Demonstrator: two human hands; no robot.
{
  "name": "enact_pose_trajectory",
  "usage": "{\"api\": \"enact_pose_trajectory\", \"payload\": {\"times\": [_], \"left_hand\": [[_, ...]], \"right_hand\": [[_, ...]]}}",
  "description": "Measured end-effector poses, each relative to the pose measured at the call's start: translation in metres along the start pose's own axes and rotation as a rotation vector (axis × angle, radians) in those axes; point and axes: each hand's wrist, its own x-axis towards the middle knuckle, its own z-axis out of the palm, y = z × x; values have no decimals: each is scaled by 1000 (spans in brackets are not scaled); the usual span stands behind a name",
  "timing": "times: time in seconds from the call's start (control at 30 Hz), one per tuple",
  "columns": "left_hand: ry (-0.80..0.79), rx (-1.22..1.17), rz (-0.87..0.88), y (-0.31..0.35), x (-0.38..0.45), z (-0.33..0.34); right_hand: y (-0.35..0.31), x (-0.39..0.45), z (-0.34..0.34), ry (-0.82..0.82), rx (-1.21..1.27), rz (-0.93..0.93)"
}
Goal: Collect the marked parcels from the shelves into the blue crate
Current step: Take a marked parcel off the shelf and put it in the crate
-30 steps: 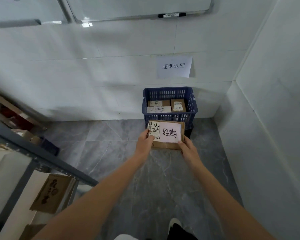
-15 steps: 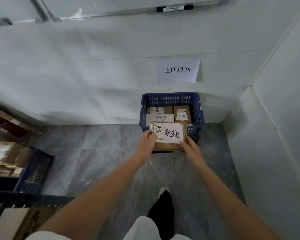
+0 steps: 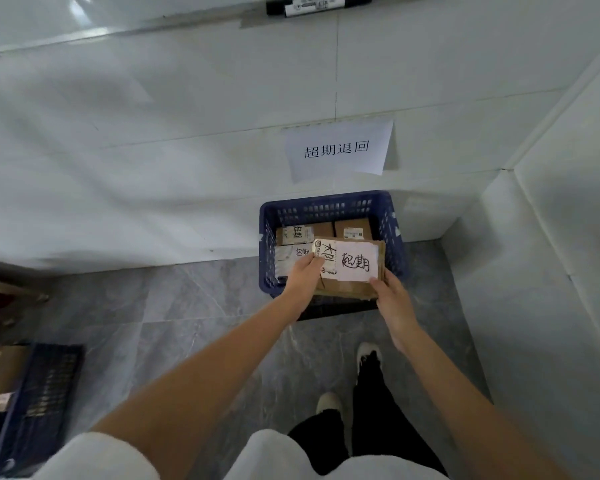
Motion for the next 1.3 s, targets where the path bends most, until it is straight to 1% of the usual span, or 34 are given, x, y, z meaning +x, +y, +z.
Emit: {"api": "enact_pose_trajectory", "payload": {"times": [0.17,0.3,0.43,0.5,0.67,0.9,1.07,1.2,1.3], "left_hand": [[29,-29,-71,23,74,20],[94,-94,-172,34,125,37],[112,-111,-279,39,177,54],[122,-112,-304,41,201,60],[119,-98,-346,32,268,71],[51,-88,-431,-33,354,95],[19,-104,-479,-72,402,112],[11,-65,-462,-77,431,116],[17,-35,-462,-70,452,116]], "right_hand": [[-36,71,-8,0,-20,-6],[-58,125,-17,-33,-77,30],[-67,179,-19,-57,-148,91],[-66,204,-17,-60,-169,103],[-45,266,-10,-47,-174,144],[15,356,-5,16,-79,294],[52,408,-7,-7,-91,302],[64,437,-4,-14,-136,303],[63,455,-4,-58,-165,325]]}}
